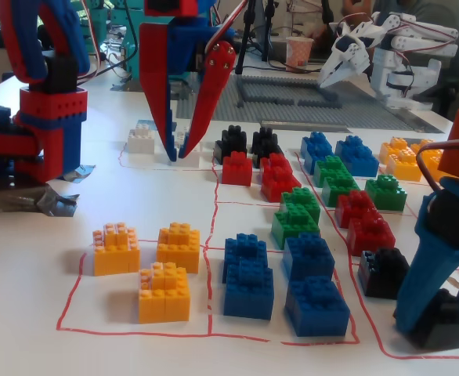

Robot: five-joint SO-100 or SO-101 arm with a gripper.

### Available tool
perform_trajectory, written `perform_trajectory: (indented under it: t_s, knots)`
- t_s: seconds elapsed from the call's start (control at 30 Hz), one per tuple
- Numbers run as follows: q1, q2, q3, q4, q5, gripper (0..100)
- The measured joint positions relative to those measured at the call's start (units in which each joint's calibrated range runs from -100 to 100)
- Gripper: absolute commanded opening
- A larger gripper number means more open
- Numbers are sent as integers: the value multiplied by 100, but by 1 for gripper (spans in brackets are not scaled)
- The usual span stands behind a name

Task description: Grab the block and put it in the grey marker

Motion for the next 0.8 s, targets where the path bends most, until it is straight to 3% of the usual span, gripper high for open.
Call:
perform_trajectory:
  t_s: [0.2,0.5,0.8]
  knots:
    - [461,284,-590,0,337,4]
    - [849,1126,-1362,194,474,20]
    - [1054,2078,-2225,218,474,22]
